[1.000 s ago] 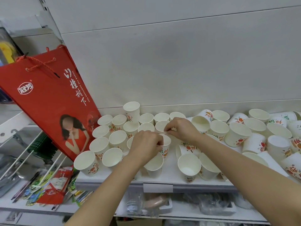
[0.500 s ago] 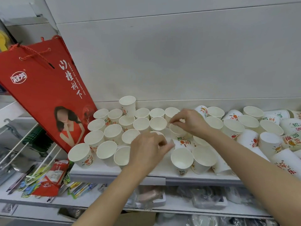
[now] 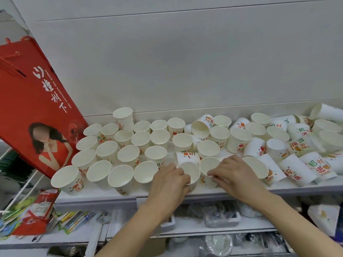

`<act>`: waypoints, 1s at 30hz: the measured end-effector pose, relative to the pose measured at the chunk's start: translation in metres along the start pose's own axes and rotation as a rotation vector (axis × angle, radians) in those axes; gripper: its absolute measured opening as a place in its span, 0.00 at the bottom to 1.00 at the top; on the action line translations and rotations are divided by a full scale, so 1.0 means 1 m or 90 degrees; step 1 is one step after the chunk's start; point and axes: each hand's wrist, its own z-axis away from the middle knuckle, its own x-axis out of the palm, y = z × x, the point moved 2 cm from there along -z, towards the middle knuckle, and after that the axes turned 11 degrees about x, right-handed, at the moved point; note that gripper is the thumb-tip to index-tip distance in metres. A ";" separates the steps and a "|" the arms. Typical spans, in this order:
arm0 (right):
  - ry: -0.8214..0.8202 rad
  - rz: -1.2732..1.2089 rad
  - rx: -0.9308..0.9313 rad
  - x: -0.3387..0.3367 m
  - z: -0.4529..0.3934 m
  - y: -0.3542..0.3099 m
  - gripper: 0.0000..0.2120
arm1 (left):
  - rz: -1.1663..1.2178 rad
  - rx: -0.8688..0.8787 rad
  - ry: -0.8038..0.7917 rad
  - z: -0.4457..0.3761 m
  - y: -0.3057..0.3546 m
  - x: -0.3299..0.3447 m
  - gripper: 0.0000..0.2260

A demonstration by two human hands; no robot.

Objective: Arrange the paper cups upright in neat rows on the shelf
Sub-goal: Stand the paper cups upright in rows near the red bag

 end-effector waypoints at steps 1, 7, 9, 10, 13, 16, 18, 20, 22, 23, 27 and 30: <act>0.008 0.010 0.002 0.000 0.001 0.006 0.11 | 0.001 -0.006 0.008 0.001 -0.001 0.001 0.08; 0.043 0.041 0.001 -0.012 0.007 0.038 0.03 | 0.018 -0.007 0.031 -0.015 0.012 0.011 0.08; 0.052 0.050 0.001 -0.013 0.008 0.046 0.03 | 0.022 -0.004 0.040 -0.021 0.015 0.013 0.07; 0.054 0.056 0.003 -0.013 0.009 0.051 0.04 | 0.018 -0.004 0.041 -0.023 0.016 0.014 0.07; 0.054 0.060 0.013 -0.011 0.007 0.061 0.09 | -0.011 -0.004 0.038 -0.024 0.013 0.013 0.08; 0.053 0.053 -0.003 -0.010 0.003 0.062 0.06 | -0.026 -0.016 0.039 -0.015 0.006 0.011 0.09; 0.057 0.041 -0.022 -0.011 0.001 0.060 0.04 | -0.017 -0.025 0.042 -0.008 0.003 0.012 0.09; 0.057 0.027 -0.035 -0.012 0.001 0.061 0.07 | -0.005 -0.040 0.035 -0.004 0.001 0.014 0.09; 0.047 0.027 -0.041 -0.011 0.003 0.065 0.08 | 0.056 -0.097 0.021 -0.002 0.003 0.011 0.14; 0.037 0.028 -0.042 -0.009 0.005 0.067 0.07 | 0.106 -0.158 0.024 -0.003 0.003 0.007 0.16; 0.013 -0.002 -0.049 -0.006 0.002 0.066 0.09 | 0.133 -0.382 0.102 -0.018 -0.014 -0.014 0.15; 0.031 -0.030 -0.057 -0.008 -0.007 0.054 0.15 | 0.067 -0.496 -0.032 -0.047 -0.038 -0.016 0.18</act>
